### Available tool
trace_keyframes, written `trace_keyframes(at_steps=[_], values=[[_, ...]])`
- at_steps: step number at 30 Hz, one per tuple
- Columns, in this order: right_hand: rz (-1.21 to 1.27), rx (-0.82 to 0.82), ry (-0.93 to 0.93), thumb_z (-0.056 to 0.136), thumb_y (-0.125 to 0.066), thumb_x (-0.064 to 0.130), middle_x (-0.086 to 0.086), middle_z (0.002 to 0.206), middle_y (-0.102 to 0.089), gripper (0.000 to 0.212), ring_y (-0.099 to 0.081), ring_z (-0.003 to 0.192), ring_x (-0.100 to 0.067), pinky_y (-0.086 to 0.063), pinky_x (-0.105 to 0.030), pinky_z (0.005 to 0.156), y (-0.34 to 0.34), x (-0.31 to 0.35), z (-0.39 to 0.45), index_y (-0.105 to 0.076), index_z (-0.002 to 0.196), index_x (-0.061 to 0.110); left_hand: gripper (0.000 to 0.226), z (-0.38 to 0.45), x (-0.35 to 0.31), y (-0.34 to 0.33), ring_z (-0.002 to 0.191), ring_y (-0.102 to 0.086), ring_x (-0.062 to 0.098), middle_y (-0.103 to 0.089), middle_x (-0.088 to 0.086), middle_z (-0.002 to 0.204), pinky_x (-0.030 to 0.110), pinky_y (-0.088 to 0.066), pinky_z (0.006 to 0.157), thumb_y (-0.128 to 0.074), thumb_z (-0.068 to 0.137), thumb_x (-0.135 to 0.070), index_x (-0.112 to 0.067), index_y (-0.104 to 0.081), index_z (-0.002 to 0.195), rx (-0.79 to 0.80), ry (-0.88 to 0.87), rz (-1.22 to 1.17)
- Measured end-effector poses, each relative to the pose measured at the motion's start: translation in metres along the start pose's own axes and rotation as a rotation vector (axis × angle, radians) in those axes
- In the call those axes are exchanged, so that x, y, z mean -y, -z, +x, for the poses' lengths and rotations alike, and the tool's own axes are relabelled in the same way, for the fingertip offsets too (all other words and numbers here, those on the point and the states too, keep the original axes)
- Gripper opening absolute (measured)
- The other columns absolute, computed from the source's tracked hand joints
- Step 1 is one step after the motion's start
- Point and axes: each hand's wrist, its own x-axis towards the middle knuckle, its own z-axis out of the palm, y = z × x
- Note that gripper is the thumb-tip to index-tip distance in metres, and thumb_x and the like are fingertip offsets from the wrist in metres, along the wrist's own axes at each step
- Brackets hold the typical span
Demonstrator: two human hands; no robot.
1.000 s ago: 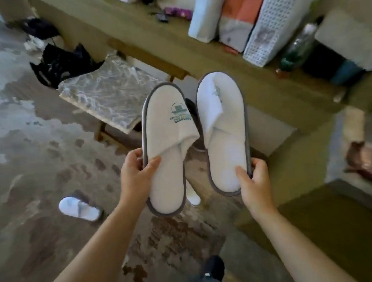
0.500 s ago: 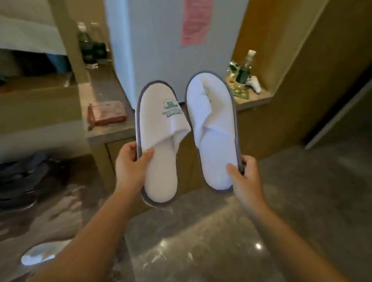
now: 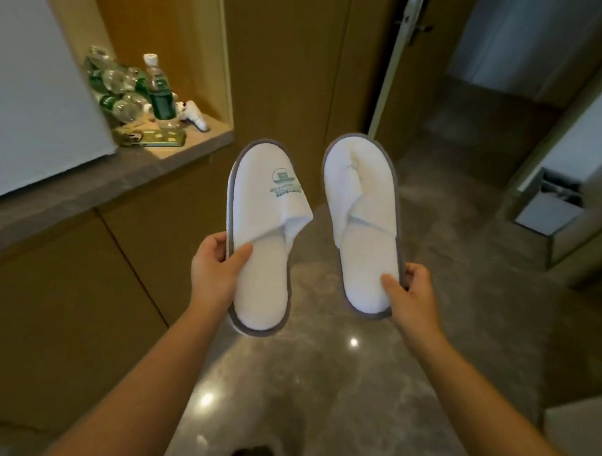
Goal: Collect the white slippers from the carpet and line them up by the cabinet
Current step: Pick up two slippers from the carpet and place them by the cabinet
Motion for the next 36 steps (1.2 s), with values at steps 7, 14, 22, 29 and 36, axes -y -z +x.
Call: trace_keyframes(at_steps=[7, 14, 22, 29, 36], values=[[-0.029, -0.021, -0.107, 0.085, -0.052, 0.008, -0.004, 0.102, -0.046, 0.025, -0.048, 0.089, -0.017, -0.044, -0.03, 0.074, 0.009, -0.036, 0.116, -0.04, 0.107, 0.007, 0.024, 0.076, 0.019, -0.099, 0.076, -0.055, 0.01, -0.056, -0.009, 0.083, 0.028, -0.046, 0.062, -0.063, 0.078, -0.022, -0.014, -0.052, 0.099, 0.025, 0.041, 0.051], [-0.095, 0.118, -0.139, 0.086, -0.051, 0.007, -0.006, 0.105, -0.046, 0.031, -0.048, 0.096, -0.02, -0.042, -0.012, 0.055, -0.031, -0.036, 0.271, -0.04, 0.114, 0.002, 0.033, 0.186, 0.039, -0.172, 0.085, -0.053, 0.018, -0.055, 0.004, 0.098, 0.022, -0.04, 0.059, -0.06, 0.081, -0.019, -0.005, -0.05, 0.109, -0.086, 0.126, 0.099], [-0.126, 0.357, -0.242, 0.085, -0.053, 0.008, 0.0, 0.091, -0.049, 0.019, -0.051, 0.085, -0.014, -0.045, -0.016, 0.056, -0.073, -0.057, 0.39, -0.039, 0.097, 0.014, 0.026, 0.268, 0.07, -0.209, 0.078, -0.052, 0.015, -0.056, 0.003, 0.096, 0.023, -0.04, 0.057, -0.053, 0.08, -0.011, -0.009, -0.053, 0.107, -0.227, 0.349, 0.108], [-0.268, 0.553, -0.3, 0.083, -0.055, 0.009, -0.005, 0.091, -0.052, 0.024, -0.051, 0.082, -0.016, -0.046, -0.025, 0.067, -0.133, -0.132, 0.487, -0.045, 0.104, 0.003, 0.019, 0.303, 0.14, -0.239, 0.084, -0.056, 0.022, -0.058, 0.006, 0.096, 0.033, -0.046, 0.066, -0.052, 0.082, -0.009, -0.015, -0.05, 0.1, -0.404, 0.551, 0.067], [-0.337, 0.581, -0.329, 0.079, -0.057, 0.005, -0.014, 0.096, -0.056, 0.029, -0.054, 0.084, -0.023, -0.044, -0.026, 0.064, -0.193, -0.25, 0.565, -0.048, 0.105, -0.005, 0.018, 0.339, 0.254, -0.303, 0.086, -0.059, 0.023, -0.061, 0.006, 0.097, 0.037, -0.046, 0.075, -0.053, 0.082, -0.009, -0.016, -0.051, 0.099, -0.491, 0.704, -0.009]])
